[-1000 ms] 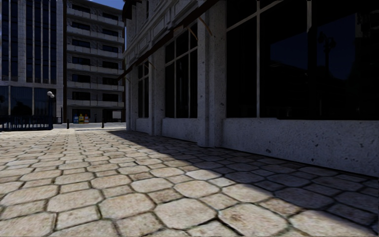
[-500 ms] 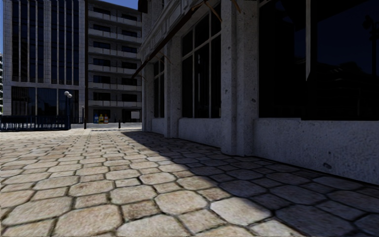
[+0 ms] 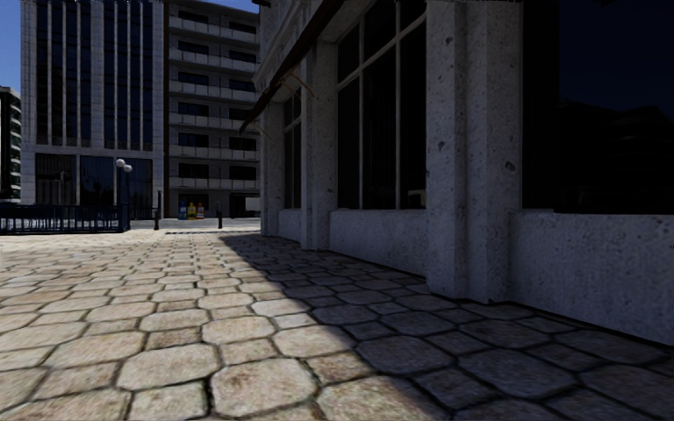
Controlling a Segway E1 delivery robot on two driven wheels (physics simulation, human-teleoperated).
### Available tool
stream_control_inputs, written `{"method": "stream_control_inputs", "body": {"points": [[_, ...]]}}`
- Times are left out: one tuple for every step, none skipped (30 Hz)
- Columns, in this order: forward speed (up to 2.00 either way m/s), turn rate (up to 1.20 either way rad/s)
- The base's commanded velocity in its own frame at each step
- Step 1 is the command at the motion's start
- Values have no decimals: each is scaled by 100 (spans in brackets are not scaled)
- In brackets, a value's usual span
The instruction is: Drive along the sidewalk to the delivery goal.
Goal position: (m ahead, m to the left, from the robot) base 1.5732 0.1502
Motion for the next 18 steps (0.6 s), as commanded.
{"method": "stream_control_inputs", "body": {"points": [[200, 36], [200, 36], [200, 25], [200, 14], [200, 2], [200, 0], [200, 0], [200, 0], [85, 0], [79, 0], [67, 0], [59, 0], [53, 0], [53, 0], [49, 0], [44, 0], [40, 0], [37, 0]]}}
